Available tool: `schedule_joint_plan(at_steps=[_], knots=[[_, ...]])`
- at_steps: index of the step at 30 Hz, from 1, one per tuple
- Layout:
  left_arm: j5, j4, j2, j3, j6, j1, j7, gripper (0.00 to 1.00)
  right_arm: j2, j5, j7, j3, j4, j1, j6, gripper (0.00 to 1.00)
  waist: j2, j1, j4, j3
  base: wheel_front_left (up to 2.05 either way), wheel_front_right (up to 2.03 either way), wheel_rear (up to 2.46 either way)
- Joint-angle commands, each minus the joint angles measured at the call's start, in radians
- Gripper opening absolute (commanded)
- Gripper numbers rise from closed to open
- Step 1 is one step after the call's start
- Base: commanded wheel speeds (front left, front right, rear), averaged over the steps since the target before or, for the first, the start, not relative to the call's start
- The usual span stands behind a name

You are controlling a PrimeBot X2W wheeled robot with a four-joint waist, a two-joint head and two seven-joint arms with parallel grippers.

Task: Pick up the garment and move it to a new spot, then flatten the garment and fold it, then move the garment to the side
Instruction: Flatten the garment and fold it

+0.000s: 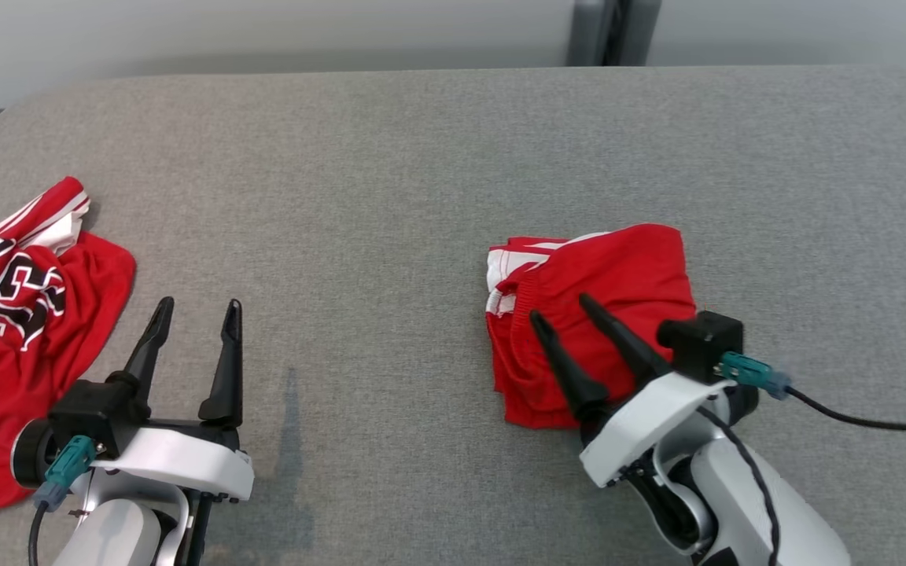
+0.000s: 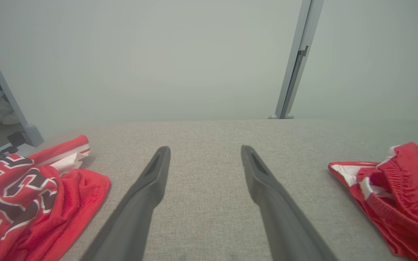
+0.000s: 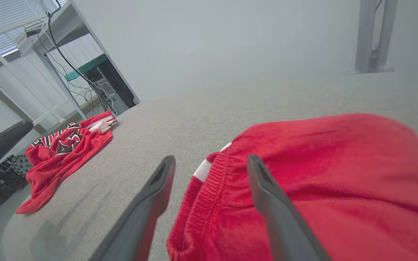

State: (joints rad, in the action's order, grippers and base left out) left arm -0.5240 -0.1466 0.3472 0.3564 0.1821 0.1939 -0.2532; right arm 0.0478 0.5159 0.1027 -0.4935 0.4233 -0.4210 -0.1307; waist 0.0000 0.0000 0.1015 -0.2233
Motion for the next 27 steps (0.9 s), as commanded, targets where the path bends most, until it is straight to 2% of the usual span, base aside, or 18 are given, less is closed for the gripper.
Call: schedule_joint_plan(at_steps=[1, 8, 16, 27], knots=[[0.003, 0.000, 0.008, -0.007, 0.005, 0.006, -0.006, 1.00, 0.007, -0.014, 0.017, 0.015, -0.010, 0.012, 0.000, 1.00, 0.0000, 0.0000, -0.010, 0.008, 0.00, 0.00, 0.00], [0.006, 0.020, 0.026, -0.028, 0.029, -0.023, -0.006, 1.00, 0.049, -0.118, 0.100, 0.198, -0.099, 0.071, 0.000, 1.00, 0.0000, 0.0000, -0.041, 0.038, 0.00, 0.00, 0.00], [-0.004, 0.050, 0.054, -0.044, 0.044, -0.069, 0.000, 1.00, 0.098, -0.205, 0.068, 0.410, -0.172, 0.173, 0.000, 1.00, 0.0000, 0.0000, -0.049, 0.086, 0.00, 0.00, 0.00], [-0.008, 0.110, 0.073, -0.017, 0.072, -0.186, 0.045, 1.00, 0.102, -0.235, -0.020, 0.469, -0.270, 0.330, 0.000, 1.00, 0.0000, 0.0000, -0.050, 0.209, 0.00, 0.00, 0.00]])
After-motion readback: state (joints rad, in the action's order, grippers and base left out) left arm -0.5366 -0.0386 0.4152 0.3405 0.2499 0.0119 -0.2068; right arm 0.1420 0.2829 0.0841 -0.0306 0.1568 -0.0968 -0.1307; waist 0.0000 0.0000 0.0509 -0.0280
